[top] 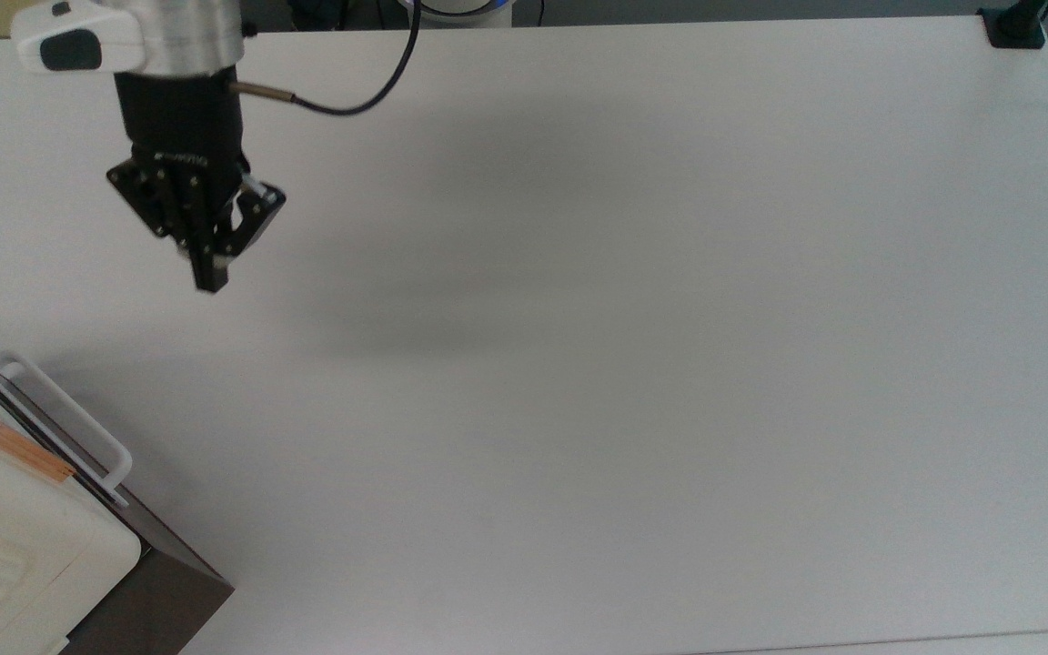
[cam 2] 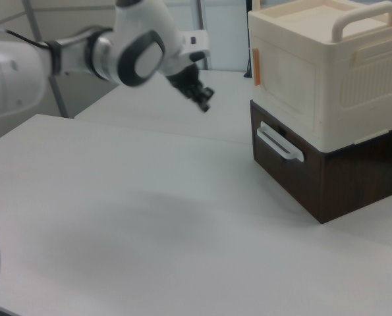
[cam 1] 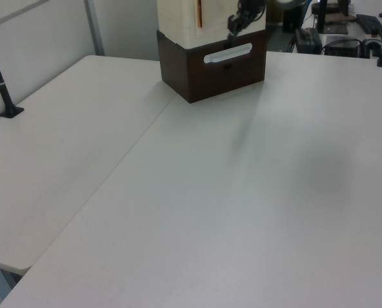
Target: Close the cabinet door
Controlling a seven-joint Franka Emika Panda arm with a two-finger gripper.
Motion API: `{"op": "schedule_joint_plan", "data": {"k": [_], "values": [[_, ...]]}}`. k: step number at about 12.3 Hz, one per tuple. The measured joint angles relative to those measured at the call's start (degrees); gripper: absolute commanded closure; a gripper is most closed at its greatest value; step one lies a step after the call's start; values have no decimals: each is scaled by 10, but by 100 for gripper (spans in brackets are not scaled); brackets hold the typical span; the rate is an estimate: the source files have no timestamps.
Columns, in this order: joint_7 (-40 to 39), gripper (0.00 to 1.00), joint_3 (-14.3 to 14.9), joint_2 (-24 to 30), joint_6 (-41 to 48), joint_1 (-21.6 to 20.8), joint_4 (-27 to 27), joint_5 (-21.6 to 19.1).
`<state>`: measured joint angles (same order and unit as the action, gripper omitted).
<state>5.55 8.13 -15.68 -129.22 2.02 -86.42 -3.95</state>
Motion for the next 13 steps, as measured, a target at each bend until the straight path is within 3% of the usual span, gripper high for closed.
{"op": "schedule_joint_plan", "data": {"k": [1,2,3,4,8,13], "values": [[-2,82,-4,21,63,1,-5,0],[-3,62,-12,50,152,1,-12,0],[-3,13,-19,73,223,1,-19,0],[-3,0,-23,92,267,1,-33,0],[-27,0,-26,151,308,0,-87,0],[-53,0,-26,155,331,0,-90,0]]}}
